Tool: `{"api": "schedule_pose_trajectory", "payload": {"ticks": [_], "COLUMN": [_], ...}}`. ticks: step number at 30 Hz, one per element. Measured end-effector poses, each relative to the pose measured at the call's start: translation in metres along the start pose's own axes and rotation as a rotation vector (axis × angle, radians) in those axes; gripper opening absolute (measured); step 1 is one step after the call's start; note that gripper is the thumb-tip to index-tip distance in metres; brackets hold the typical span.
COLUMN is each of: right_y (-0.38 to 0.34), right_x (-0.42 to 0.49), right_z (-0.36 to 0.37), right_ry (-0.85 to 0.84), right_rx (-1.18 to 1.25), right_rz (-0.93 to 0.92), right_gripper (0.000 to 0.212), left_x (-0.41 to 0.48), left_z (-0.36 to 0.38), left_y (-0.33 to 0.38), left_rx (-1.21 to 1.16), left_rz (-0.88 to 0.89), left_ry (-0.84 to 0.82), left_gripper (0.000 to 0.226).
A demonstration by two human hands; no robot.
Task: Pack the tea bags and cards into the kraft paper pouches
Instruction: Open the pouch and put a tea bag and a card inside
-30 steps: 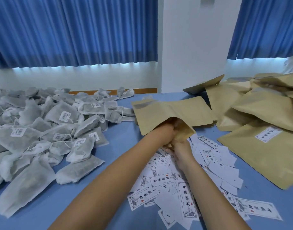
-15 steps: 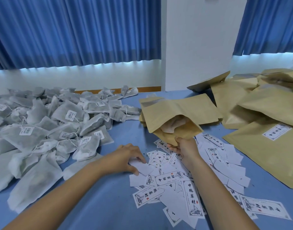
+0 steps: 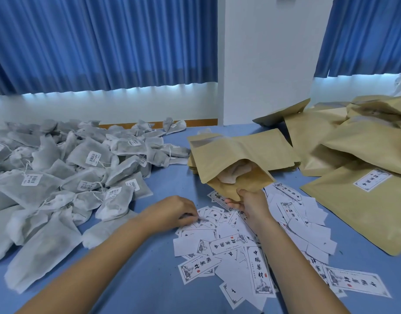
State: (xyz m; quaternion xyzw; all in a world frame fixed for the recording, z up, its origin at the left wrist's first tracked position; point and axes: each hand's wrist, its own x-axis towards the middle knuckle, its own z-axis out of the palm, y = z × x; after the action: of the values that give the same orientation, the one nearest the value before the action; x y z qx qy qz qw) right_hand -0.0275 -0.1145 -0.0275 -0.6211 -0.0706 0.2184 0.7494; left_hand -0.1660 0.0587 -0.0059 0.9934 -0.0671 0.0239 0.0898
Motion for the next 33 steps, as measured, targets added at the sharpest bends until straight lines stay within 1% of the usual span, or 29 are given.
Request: {"api": "schedule_pose_trajectory", "payload": {"ticks": [1, 3, 5, 6, 7, 8, 9, 10, 12, 14, 15, 16, 18, 21, 22, 23, 24, 25, 26, 27, 28, 29, 30, 31, 33], "right_y": [0.0, 0.0, -0.002, -0.004, -0.005, -0.006, -0.007, -0.007, -0.006, -0.003, -0.003, -0.003, -0.003, -0.006, -0.007, -0.009, -0.009, -0.01, -0.011, -0.011, -0.01, -0.01, -0.009, -0.01, -0.009], "right_x": [0.0, -0.002, -0.005, -0.006, -0.009, -0.011, -0.012, -0.012, -0.011, -0.011, -0.013, -0.014, -0.016, -0.013, -0.012, -0.012, -0.011, -0.011, -0.011, -0.011, -0.011, -0.01, -0.011, -0.011, -0.012], "right_z": [0.0, 0.0, 0.001, 0.002, 0.003, 0.004, 0.005, 0.005, 0.005, 0.004, 0.004, 0.004, 0.004, 0.004, 0.004, 0.004, 0.003, 0.004, 0.004, 0.005, 0.005, 0.005, 0.004, 0.003, 0.001], "right_ry": [0.0, 0.011, 0.034, 0.043, 0.046, 0.053, 0.073, 0.096, 0.126, 0.129, 0.115, 0.093, 0.057, 0.053, 0.05, 0.048, 0.045, 0.038, 0.022, 0.006, 0.001, 0.0, -0.006, -0.017, -0.044], "right_rx": [0.003, 0.003, -0.028, -0.056, -0.087, -0.124, -0.167, -0.204, -0.23, -0.225, -0.213, -0.197, -0.148, -0.088, -0.087, -0.086, -0.093, -0.101, -0.103, -0.09, -0.067, -0.046, -0.039, -0.037, -0.036], "right_rz": [0.001, 0.005, -0.003, -0.015, -0.029, -0.038, -0.041, -0.037, -0.012, 0.026, 0.036, 0.031, 0.003, 0.023, 0.039, 0.048, 0.05, 0.047, 0.039, 0.036, 0.048, 0.073, 0.093, 0.099, 0.064], "right_gripper": [0.013, 0.014, 0.019, 0.024, 0.029, 0.032, 0.033, 0.032, 0.029, 0.027, 0.025, 0.024, 0.021, 0.024, 0.024, 0.025, 0.026, 0.028, 0.028, 0.026, 0.023, 0.02, 0.018, 0.017, 0.015], "left_x": [0.0, 0.002, 0.009, 0.017, 0.028, 0.042, 0.056, 0.07, 0.097, 0.121, 0.128, 0.132, 0.135, 0.13, 0.124, 0.116, 0.107, 0.098, 0.089, 0.08, 0.077, 0.075, 0.075, 0.074, 0.077], "left_z": [-0.002, -0.002, 0.003, 0.005, 0.007, 0.006, 0.004, 0.0, -0.004, 0.006, 0.011, 0.011, 0.009, 0.005, 0.004, 0.006, 0.006, 0.006, 0.003, -0.002, -0.01, -0.018, -0.026, -0.032, -0.033], "left_y": [0.007, 0.021, 0.044, 0.057, 0.068, 0.081, 0.091, 0.098, 0.102, 0.094, 0.091, 0.087, 0.079, 0.078, 0.083, 0.087, 0.092, 0.095, 0.096, 0.095, 0.091, 0.087, 0.084, 0.081, 0.077], "left_rx": [0.094, 0.287, 0.399, 0.422, 0.432, 0.425, 0.391, 0.344, 0.263, 0.222, 0.205, 0.226, 0.237, 0.203, 0.201, 0.21, 0.199, 0.183, 0.2, 0.204, 0.227, 0.261, 0.276, 0.253, 0.152], "left_rz": [0.023, 0.155, 0.341, 0.406, 0.41, 0.352, 0.238, 0.085, -0.211, -0.372, -0.413, -0.427, -0.436, -0.347, -0.352, -0.335, -0.29, -0.198, -0.099, -0.034, -0.002, -0.025, -0.089, -0.163, -0.303], "left_ry": [0.079, 0.387, 0.71, 0.805, 0.839, 0.837, 0.799, 0.724, 0.456, 0.28, 0.259, 0.254, 0.297, 0.325, 0.337, 0.414, 0.513, 0.632, 0.809, 0.924, 0.988, 0.982, 0.896, 0.77, 0.586], "left_gripper": [0.023, 0.013, 0.019, 0.018, 0.016, 0.014, 0.016, 0.019, 0.02, 0.025, 0.025, 0.025, 0.022, 0.022, 0.027, 0.031, 0.029, 0.023, 0.017, 0.009, 0.013, 0.026, 0.037, 0.043, 0.036]}}
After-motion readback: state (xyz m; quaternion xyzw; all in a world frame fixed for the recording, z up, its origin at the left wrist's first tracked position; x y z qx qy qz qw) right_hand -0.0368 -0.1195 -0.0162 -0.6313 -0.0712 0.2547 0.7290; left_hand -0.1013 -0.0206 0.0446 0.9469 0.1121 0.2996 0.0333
